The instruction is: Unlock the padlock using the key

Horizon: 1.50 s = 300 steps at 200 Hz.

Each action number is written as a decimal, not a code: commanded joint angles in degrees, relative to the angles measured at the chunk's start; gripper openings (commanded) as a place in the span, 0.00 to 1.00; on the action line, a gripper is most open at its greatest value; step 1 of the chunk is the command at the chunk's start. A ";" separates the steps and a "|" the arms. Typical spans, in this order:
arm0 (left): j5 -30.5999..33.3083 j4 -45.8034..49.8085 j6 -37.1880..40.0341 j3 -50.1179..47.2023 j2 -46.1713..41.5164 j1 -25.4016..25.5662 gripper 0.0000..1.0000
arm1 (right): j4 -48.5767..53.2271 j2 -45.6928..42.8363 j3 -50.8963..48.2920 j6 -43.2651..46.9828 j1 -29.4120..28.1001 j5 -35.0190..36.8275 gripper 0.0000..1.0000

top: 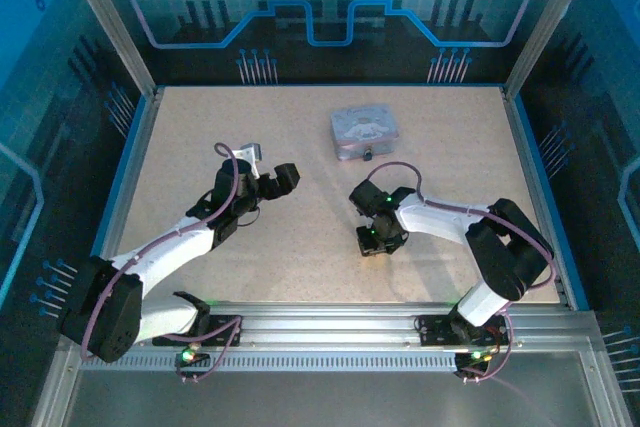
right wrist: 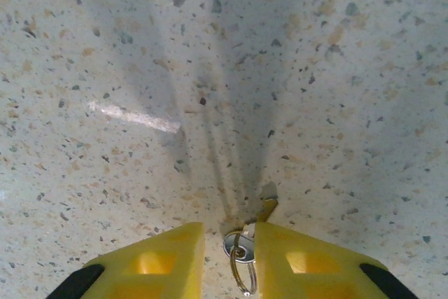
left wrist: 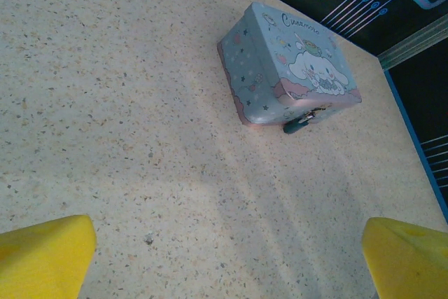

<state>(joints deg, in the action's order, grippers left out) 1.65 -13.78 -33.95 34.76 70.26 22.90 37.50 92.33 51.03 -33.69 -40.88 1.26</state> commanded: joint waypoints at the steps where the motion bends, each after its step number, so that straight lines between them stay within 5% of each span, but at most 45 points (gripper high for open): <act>1: -0.09 0.35 1.61 1.36 0.40 0.32 0.99 | 2.39 -1.62 0.57 -1.35 -0.76 1.54 0.25; 198: -0.08 0.70 1.69 1.60 -0.03 0.37 0.99 | 0.27 -0.49 -3.56 -2.52 0.12 0.41 0.24; 300: -0.16 1.10 1.80 2.02 -0.37 0.40 0.99 | -1.41 -2.02 -5.48 -2.96 0.96 -0.64 0.06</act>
<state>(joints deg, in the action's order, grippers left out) 1.65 -13.50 -33.93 35.00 70.52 22.90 36.42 90.04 47.83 -36.01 -40.34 1.85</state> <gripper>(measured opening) 0.990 0.091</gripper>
